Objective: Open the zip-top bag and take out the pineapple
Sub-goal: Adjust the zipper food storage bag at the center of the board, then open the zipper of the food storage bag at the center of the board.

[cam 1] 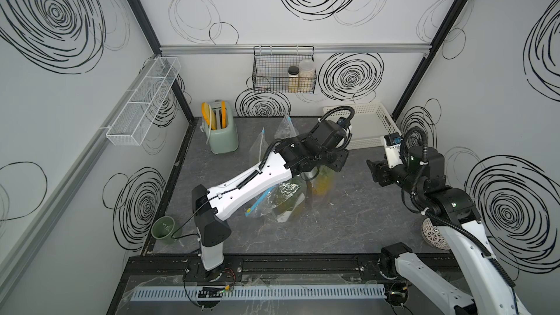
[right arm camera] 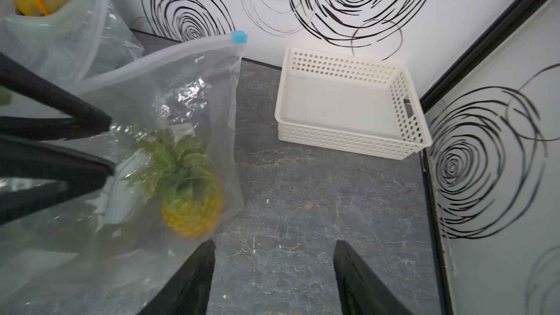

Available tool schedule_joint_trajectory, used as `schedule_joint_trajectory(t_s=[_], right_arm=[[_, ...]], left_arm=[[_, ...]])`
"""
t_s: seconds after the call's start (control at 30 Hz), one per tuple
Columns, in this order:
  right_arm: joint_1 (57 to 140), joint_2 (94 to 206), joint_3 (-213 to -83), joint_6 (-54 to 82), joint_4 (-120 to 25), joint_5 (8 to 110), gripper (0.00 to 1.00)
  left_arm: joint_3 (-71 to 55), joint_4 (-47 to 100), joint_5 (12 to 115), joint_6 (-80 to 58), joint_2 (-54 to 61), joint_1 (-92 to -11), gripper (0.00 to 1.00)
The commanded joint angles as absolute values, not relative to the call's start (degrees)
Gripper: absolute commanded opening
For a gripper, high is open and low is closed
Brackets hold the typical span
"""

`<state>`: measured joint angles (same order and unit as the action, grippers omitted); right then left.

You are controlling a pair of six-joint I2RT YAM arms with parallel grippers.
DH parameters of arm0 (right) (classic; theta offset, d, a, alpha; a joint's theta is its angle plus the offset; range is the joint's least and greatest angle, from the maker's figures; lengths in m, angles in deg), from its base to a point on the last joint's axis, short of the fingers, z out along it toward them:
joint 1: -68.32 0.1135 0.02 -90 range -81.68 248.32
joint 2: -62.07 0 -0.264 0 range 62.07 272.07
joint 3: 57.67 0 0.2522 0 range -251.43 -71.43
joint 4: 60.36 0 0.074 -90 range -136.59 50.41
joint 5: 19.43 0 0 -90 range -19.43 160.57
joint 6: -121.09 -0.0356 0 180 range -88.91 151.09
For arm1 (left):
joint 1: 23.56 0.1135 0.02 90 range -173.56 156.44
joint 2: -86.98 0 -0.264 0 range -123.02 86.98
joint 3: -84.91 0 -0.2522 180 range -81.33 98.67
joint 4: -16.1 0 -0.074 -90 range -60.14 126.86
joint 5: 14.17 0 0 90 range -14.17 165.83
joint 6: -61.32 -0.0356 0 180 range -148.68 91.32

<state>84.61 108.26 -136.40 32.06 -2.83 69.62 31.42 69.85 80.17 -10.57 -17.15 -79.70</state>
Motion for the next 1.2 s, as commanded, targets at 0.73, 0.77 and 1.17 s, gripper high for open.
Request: schedule_joint_trajectory(t_s=[0.73,0.77,1.17], right_arm=[[84.66,115.97,-122.08,4.37,-26.72,44.38,0.78],[84.72,116.56,-121.64,3.54,-27.69,44.22,0.77],[84.75,123.67,-119.21,-0.63,-37.38,41.15,0.59]], left_arm=[[11.21,54.67,54.03,-18.52,-1.25,-57.23,0.56],[11.37,54.65,53.63,-18.76,-1.70,-57.14,0.56],[7.34,51.57,52.27,-19.27,-3.36,-56.96,0.52]])
